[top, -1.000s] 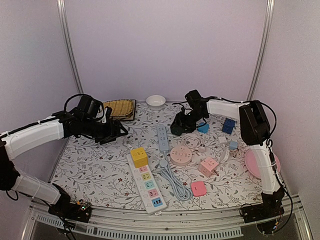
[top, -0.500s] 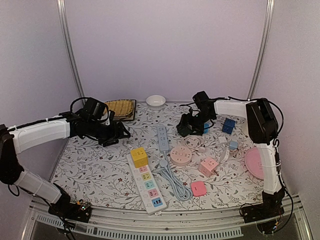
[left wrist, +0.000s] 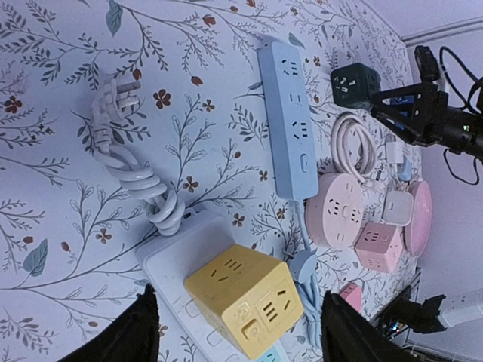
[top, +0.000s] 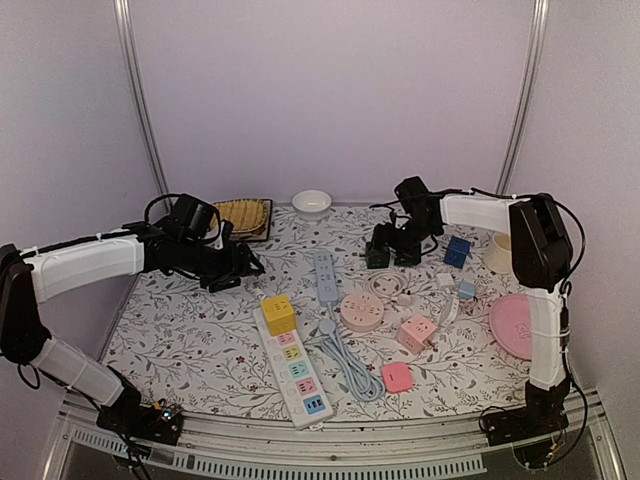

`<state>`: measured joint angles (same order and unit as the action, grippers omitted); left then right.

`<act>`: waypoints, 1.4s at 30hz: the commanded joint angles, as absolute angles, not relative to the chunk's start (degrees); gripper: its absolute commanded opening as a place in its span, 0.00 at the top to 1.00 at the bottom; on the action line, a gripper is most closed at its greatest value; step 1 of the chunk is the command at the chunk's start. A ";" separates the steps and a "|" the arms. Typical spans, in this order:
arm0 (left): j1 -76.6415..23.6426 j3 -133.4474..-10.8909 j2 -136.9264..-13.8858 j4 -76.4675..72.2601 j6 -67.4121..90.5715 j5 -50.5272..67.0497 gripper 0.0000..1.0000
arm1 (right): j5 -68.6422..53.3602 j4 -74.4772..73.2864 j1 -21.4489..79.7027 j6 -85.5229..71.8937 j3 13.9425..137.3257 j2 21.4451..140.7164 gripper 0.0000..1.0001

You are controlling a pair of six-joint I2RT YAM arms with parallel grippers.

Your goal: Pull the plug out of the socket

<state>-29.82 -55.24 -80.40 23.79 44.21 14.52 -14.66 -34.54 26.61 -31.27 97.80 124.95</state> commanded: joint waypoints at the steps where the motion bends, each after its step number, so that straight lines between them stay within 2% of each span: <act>1: -30.06 -55.84 -80.45 22.85 43.35 14.94 0.27 | -12.21 -35.20 26.61 -30.09 97.21 120.15 0.13; 11: -30.06 -55.34 -80.49 23.11 42.32 15.56 0.27 | -7.21 -34.54 32.10 -27.38 96.82 112.78 0.13; 27: -31.35 -53.14 -77.42 25.99 38.45 13.88 0.27 | 2.41 -37.46 50.60 -32.15 96.38 111.20 0.14; 37: -38.14 -57.74 -81.37 30.94 33.47 5.18 0.25 | 5.93 -38.21 55.78 -42.19 86.78 105.10 0.14; 42: -41.35 -61.01 -84.66 32.16 26.57 2.17 0.20 | 7.78 -38.71 59.78 -47.80 80.94 101.61 0.13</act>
